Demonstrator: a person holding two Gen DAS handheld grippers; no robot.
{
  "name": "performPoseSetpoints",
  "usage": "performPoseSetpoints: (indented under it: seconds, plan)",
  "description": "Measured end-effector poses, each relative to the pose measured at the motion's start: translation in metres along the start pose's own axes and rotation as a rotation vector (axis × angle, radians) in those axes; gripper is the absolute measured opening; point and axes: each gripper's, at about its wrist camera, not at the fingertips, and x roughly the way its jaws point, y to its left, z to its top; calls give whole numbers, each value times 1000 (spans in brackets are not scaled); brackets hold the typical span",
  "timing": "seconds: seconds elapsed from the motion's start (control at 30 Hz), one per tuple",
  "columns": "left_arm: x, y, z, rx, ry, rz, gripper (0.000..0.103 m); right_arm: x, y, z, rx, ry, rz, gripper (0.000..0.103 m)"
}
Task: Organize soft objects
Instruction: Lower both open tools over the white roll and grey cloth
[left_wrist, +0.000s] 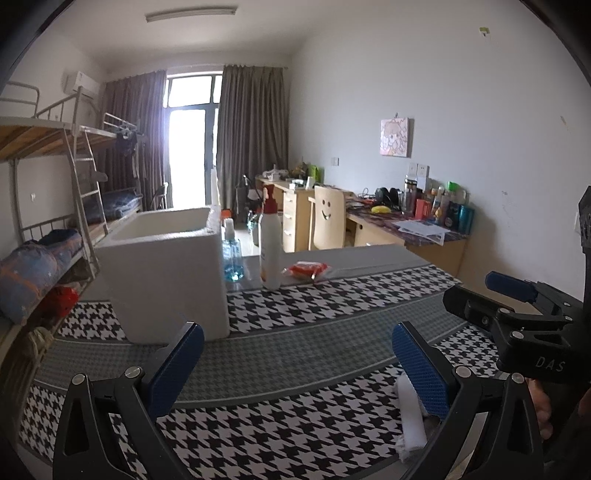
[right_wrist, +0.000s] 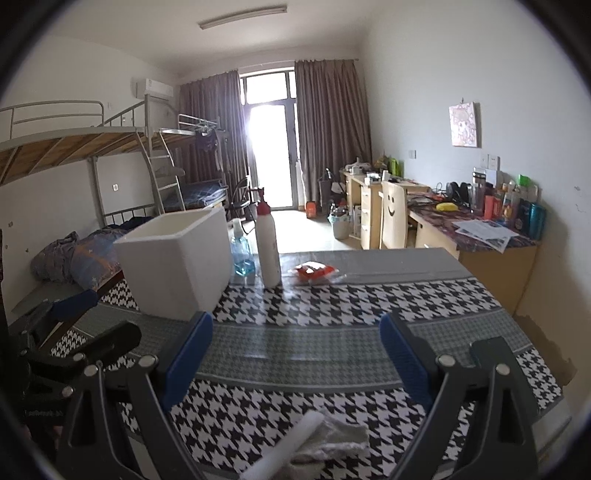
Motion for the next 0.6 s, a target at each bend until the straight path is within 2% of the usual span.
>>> performPoseSetpoints:
  seconds: [0.6]
  plan:
    - [12,-22,-17,8,55,-54,102,-8,-23,-28,19,30,-24,94]
